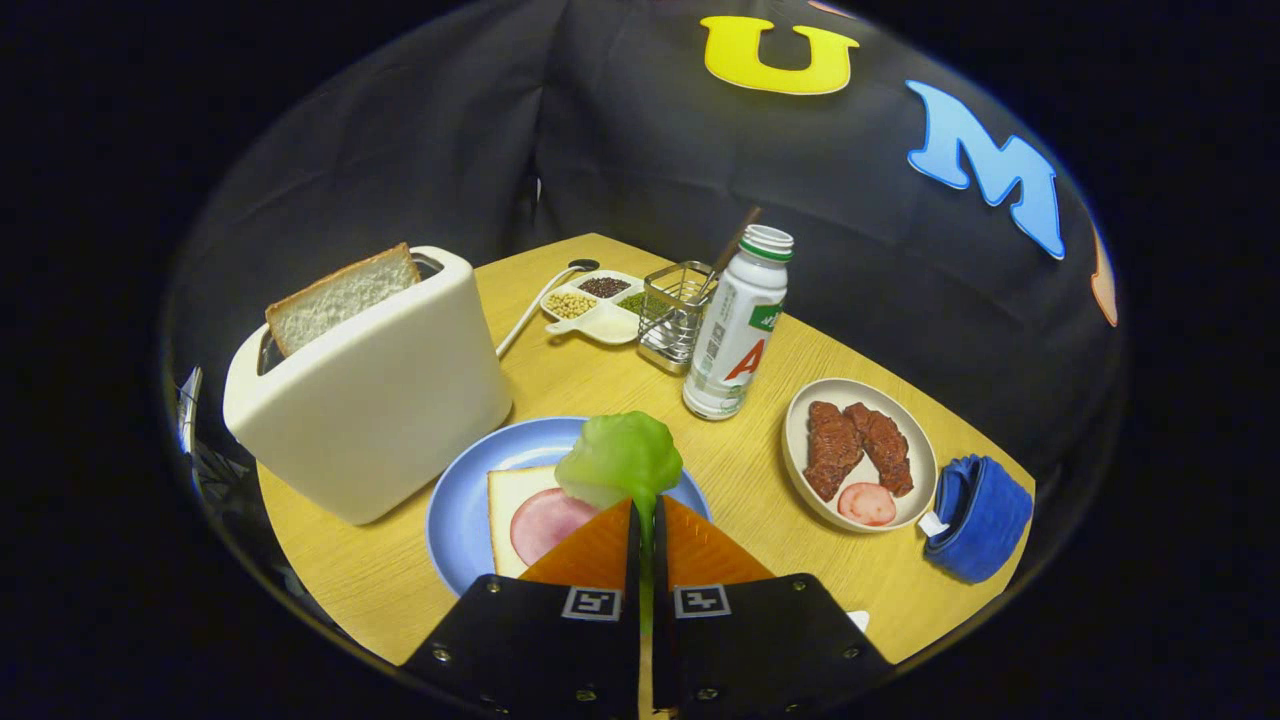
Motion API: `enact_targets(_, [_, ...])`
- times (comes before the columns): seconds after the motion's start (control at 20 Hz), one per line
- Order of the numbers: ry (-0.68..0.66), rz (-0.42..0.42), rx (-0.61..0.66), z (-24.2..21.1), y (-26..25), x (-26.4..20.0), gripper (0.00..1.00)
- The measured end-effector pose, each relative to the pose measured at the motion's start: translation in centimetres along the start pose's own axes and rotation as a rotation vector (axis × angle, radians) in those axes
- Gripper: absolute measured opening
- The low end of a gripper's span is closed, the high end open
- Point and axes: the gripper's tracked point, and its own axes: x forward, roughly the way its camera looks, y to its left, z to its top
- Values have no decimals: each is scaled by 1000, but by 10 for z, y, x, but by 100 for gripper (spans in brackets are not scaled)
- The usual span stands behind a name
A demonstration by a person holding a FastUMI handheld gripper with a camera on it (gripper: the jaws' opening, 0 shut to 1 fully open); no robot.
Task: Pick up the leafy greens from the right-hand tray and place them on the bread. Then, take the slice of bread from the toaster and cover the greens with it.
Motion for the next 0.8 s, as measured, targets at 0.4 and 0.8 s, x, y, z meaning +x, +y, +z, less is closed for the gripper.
enact_targets(0.4, [27,77,-43,-2,38,-6,37])
enact_targets(0.8, [-147,64,15,16,47,-41,45])
